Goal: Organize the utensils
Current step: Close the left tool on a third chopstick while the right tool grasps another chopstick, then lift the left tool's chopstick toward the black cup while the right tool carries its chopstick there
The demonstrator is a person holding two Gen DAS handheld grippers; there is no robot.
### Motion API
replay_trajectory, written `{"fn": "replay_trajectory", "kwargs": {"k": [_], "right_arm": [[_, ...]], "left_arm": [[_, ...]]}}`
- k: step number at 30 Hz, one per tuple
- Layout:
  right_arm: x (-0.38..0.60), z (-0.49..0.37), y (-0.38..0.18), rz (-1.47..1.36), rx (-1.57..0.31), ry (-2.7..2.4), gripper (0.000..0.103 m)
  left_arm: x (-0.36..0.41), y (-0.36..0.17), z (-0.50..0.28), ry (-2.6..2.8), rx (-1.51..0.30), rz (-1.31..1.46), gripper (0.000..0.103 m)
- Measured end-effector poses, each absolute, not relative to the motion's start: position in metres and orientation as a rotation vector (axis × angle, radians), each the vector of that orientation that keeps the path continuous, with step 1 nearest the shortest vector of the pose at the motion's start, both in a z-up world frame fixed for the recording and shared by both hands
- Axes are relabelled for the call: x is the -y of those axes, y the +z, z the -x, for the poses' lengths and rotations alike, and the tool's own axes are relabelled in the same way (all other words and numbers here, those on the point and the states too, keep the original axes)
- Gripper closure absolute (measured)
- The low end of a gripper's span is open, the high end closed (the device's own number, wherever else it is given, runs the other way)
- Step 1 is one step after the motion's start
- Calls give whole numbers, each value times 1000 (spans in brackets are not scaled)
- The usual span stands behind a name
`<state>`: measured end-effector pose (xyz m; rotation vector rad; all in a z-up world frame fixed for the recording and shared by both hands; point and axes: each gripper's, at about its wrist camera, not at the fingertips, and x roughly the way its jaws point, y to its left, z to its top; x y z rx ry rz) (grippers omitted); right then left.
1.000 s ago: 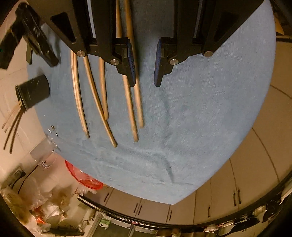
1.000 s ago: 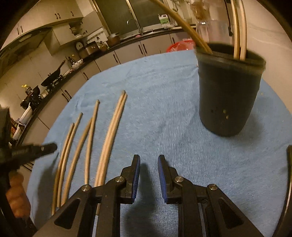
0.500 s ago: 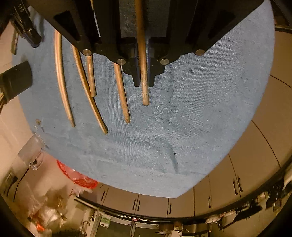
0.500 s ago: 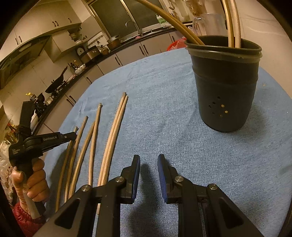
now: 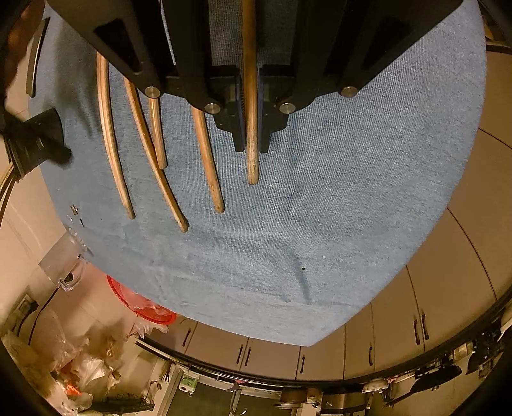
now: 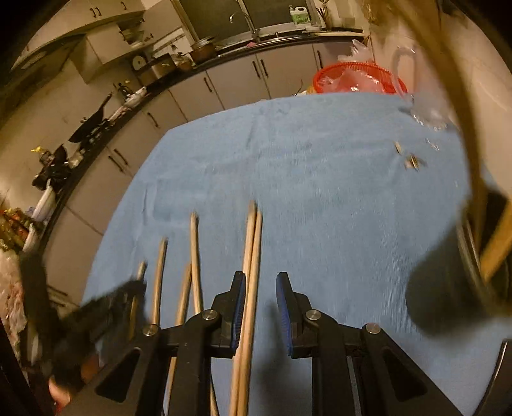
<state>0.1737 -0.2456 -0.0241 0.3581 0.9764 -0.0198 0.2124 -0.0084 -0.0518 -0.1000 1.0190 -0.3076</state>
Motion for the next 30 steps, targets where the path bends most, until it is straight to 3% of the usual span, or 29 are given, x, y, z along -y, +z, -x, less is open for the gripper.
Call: {"fn": "replay_trajectory", "kwargs": {"k": [8, 30], "right_arm": [[244, -232, -54, -334, -1092, -105, 87], [225, -245, -62, -254, -1134, -106, 87]], "left_arm": [[6, -51, -214, -314, -1038, 122, 94], [4, -52, -214, -313, -1040, 120, 94]]}}
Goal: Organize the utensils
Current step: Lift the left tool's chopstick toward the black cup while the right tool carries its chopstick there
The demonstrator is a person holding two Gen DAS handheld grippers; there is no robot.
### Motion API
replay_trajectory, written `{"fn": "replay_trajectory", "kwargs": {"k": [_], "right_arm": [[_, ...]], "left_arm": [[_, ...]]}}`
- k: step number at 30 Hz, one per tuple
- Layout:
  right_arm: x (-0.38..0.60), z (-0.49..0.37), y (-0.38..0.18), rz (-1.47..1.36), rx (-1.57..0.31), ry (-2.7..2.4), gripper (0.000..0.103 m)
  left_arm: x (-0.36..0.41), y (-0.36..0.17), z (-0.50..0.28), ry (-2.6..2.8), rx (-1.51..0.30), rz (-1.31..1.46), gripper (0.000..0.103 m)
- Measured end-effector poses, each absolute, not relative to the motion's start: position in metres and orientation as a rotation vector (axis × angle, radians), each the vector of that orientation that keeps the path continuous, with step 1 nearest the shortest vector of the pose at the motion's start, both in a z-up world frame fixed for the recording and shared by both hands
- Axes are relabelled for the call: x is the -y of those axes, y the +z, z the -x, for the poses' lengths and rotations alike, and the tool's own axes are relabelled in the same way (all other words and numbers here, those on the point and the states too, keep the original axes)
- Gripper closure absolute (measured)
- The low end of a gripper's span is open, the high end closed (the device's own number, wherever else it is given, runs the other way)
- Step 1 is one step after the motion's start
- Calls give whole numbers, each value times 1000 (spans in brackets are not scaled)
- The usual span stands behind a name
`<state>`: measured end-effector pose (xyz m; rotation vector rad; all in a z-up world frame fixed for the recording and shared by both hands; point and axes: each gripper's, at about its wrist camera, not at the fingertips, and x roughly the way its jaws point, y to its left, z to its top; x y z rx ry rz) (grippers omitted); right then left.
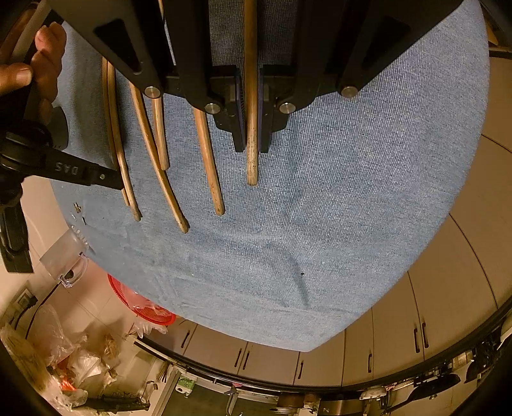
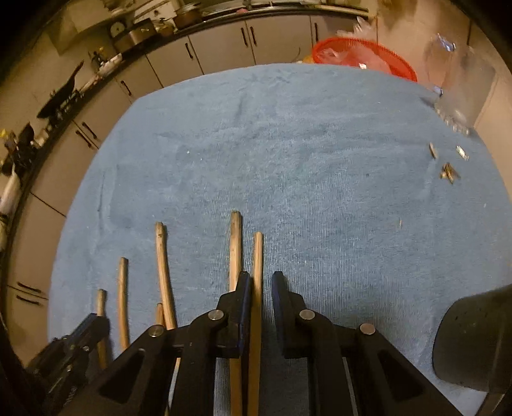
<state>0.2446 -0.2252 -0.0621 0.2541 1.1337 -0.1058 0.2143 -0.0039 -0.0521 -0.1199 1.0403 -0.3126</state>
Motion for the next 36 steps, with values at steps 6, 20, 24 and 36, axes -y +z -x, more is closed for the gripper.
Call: {"fn": "replay_trajectory", "kwargs": {"k": [6, 20, 24, 36], "right_arm": [[211, -261, -59, -153, -1162, -137, 97], [230, -115, 58, -283, -622, -8, 97], [226, -71, 79, -252, -506, 8, 97], [238, 9, 95, -294, -397, 16, 97]], "left_arm": [[5, -52, -212, -316, -1034, 112, 95], [-6, 7, -175, -394, -879, 209, 95], [-9, 34, -152, -394, -839, 212, 95], [1, 81, -91, -404, -761, 160, 95]]}}
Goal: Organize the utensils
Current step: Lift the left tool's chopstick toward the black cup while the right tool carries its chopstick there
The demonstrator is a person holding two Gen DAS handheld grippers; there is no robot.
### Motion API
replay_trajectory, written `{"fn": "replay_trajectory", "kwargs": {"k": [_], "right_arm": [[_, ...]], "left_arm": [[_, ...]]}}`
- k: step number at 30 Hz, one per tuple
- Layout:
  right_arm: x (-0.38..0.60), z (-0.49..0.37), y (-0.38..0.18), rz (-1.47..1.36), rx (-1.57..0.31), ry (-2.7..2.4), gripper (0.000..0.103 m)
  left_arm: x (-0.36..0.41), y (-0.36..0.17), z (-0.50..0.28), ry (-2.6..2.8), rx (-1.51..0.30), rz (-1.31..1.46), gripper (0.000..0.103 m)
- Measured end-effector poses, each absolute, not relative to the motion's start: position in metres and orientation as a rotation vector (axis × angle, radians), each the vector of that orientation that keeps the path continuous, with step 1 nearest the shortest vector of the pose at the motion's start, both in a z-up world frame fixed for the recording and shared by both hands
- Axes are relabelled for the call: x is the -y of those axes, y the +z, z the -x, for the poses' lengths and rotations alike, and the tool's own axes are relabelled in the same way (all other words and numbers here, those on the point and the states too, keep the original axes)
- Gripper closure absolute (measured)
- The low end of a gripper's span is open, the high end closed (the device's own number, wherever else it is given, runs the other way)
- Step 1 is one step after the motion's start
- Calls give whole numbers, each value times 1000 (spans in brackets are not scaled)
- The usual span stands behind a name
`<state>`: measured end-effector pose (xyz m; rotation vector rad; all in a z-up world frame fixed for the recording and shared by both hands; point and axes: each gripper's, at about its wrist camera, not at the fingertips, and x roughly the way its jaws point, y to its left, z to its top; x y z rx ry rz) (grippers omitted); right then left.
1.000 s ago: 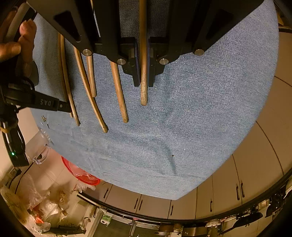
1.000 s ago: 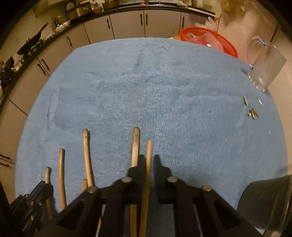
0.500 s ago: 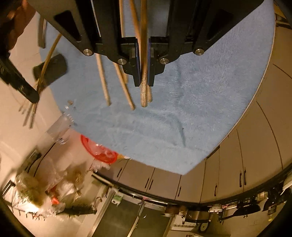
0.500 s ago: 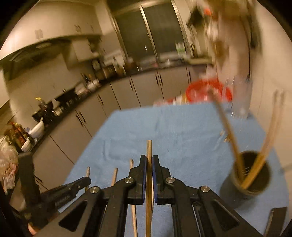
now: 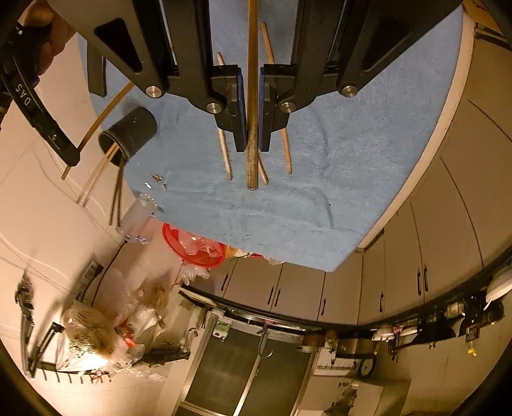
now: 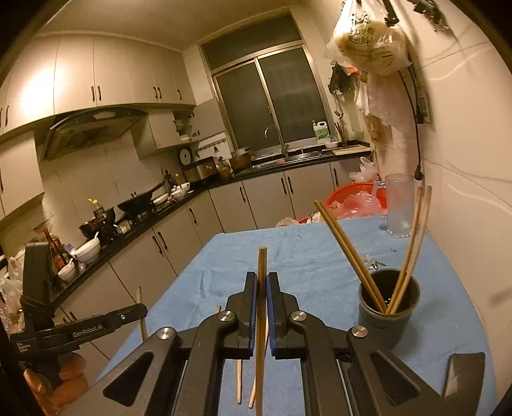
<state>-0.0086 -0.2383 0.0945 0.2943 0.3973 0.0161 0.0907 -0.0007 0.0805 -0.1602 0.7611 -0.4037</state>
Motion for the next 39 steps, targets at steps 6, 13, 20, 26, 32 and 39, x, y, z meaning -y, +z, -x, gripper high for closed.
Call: {"fn": "replay_trajectory", "kwargs": {"k": [6, 13, 20, 26, 32, 39], "right_arm": [[248, 25, 96, -305, -377, 13, 97], [264, 42, 102, -336, -351, 2, 97], [268, 50, 104, -347, -344, -6, 97], [276, 56, 105, -365, -335, -12, 97], [282, 60, 105, -378, -327, -25, 97], [289, 63, 105, -389, -319, -43, 97]], "left_arm": [[4, 93, -72, -409, -734, 155, 95], [15, 102, -60, -430, -712, 133, 95], [19, 106, -52, -444, -709, 128, 95], [21, 110, -48, -454, -700, 122, 95], [23, 115, -45, -463, -688, 117, 95], [28, 120, -42, -471, -676, 108, 95]]}}
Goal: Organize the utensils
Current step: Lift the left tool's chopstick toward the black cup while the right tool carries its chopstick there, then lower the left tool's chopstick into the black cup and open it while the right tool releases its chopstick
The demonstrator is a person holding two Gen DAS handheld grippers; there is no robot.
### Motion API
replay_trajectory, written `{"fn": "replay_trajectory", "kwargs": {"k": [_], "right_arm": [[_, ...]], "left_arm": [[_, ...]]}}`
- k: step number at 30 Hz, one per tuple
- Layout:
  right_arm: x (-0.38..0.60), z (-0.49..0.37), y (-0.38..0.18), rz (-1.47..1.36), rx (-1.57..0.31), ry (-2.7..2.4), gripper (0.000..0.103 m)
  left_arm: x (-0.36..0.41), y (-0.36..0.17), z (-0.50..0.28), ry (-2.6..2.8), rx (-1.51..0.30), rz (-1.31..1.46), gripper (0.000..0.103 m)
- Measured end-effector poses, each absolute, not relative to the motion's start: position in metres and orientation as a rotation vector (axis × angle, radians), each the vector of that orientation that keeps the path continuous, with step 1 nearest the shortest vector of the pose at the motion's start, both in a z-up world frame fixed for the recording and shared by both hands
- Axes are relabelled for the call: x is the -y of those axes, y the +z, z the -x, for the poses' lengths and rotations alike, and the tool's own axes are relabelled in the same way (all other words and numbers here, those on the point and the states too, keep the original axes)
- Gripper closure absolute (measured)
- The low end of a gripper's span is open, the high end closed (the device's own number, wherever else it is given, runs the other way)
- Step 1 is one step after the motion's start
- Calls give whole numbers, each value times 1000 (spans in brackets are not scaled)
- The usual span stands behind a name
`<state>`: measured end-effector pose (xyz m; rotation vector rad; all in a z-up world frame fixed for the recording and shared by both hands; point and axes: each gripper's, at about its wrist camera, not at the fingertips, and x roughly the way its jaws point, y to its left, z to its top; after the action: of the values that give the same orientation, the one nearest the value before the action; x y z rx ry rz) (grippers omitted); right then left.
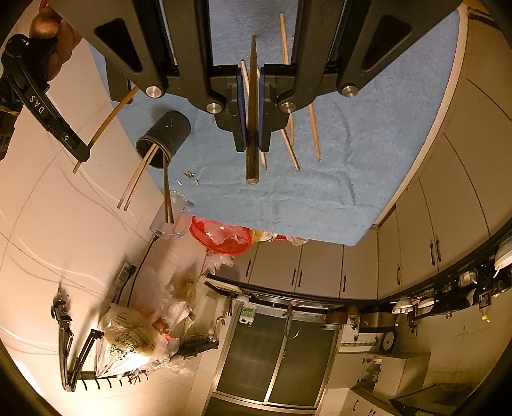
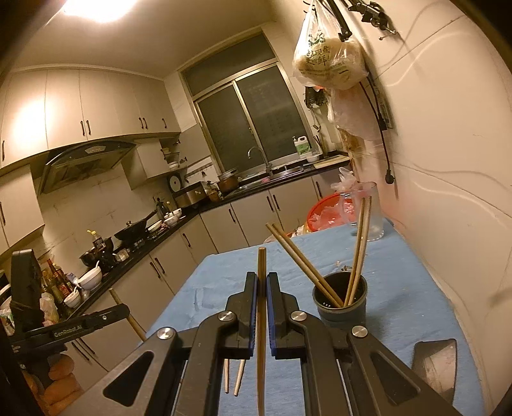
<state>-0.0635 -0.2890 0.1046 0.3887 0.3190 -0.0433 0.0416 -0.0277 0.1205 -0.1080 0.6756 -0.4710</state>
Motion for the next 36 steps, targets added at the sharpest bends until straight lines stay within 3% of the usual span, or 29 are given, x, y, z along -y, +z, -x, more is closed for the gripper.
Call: {"fn": "replay_trajectory", "kwargs": {"k": [17, 36], "right_arm": [[344, 74, 131, -465, -264, -104, 97], [409, 50, 197, -460, -150, -199, 97]], "left_arm": [[67, 160, -39, -549, -625, 57, 95], [155, 234, -62, -673, -549, 42, 95]]}}
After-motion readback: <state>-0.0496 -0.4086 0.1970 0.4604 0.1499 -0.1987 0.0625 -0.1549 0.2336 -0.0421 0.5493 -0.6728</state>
